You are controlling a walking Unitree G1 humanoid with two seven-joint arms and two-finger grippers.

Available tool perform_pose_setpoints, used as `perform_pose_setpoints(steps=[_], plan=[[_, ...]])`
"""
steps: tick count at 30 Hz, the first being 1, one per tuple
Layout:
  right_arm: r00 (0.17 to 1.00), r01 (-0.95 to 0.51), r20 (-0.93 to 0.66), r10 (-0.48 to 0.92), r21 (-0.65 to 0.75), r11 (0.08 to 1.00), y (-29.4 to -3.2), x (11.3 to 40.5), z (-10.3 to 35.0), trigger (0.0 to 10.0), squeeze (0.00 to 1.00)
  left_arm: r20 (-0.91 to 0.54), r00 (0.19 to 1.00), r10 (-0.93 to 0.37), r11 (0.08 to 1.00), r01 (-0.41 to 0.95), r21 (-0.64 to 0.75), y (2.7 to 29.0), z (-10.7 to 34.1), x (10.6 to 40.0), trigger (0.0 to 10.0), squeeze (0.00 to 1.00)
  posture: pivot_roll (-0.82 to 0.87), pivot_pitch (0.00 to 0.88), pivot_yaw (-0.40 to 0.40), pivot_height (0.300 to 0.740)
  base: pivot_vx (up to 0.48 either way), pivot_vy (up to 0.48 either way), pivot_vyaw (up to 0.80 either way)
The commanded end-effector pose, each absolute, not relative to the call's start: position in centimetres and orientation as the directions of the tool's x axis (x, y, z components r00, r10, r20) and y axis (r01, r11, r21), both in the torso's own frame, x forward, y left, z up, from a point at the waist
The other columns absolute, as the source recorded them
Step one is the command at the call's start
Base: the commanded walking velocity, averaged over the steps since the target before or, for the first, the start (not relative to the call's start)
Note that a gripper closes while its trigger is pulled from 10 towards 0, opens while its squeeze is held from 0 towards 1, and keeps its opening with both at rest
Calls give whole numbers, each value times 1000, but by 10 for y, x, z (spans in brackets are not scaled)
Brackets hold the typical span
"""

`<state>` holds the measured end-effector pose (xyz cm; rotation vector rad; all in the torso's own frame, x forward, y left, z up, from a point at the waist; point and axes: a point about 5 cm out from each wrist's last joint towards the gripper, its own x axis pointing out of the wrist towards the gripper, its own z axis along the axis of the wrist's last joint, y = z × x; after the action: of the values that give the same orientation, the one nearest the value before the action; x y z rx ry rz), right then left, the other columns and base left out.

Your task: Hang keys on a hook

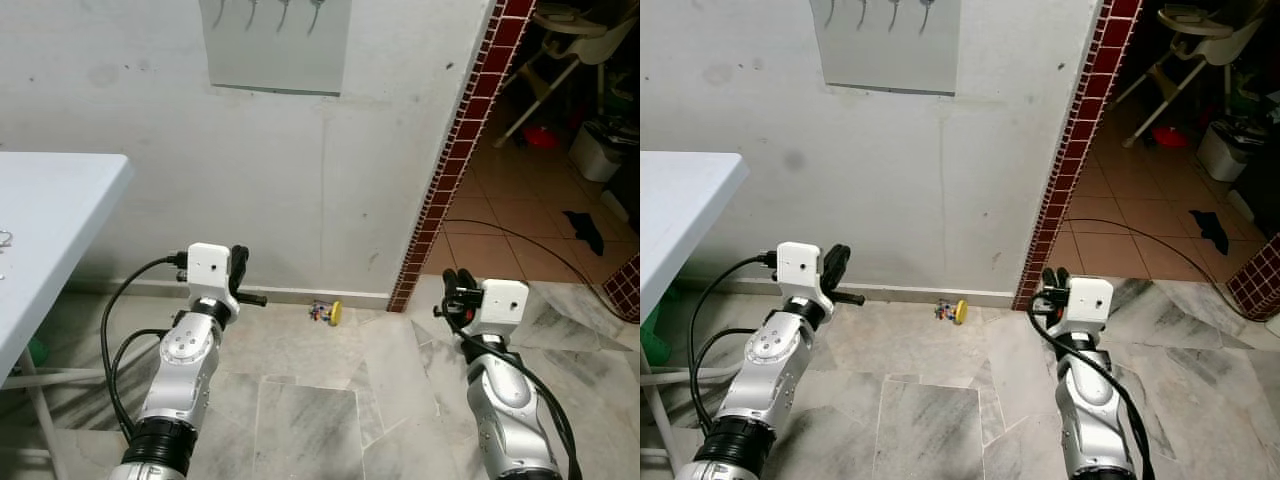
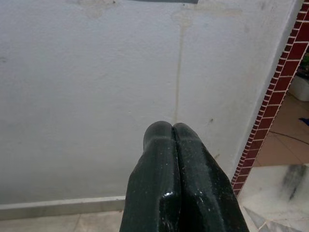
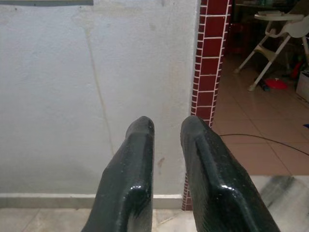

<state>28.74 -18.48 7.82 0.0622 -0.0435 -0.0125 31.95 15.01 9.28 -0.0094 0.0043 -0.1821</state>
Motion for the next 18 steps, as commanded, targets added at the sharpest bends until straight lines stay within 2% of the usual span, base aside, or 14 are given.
perform_pose_setpoints(steps=[1, 10, 12, 18], plan=[[998, 13, 64, -17, 60, 998, -186, 286, 81, 10000, 1000, -7, 983, -185, 983, 185, -3, 151, 92, 320, 10000, 0, -38, 22, 8, 740, 0, 0, 0], [997, 10, 74, -14, 59, 998, -186, 285, 82, 10000, 1000, -6, 980, -198, 980, 197, -6, 147, 92, 321, 10000, 0, -41, 11, 4, 740, 0, 0, 0], [996, 65, 66, -64, -10, 998, -190, 285, 80, 10000, 1000, -6, 980, -197, 980, 197, -8, 147, 91, 321, 10000, 0, -41, 10, 4, 740, 0, 0, 0], [997, 54, 56, -54, -6, 999, -188, 284, 76, 10000, 1000, -19, 982, -189, 982, 189, -4, 151, 89, 320, 10000, 0, -37, 2, 2, 740, 0, 0, 0]])
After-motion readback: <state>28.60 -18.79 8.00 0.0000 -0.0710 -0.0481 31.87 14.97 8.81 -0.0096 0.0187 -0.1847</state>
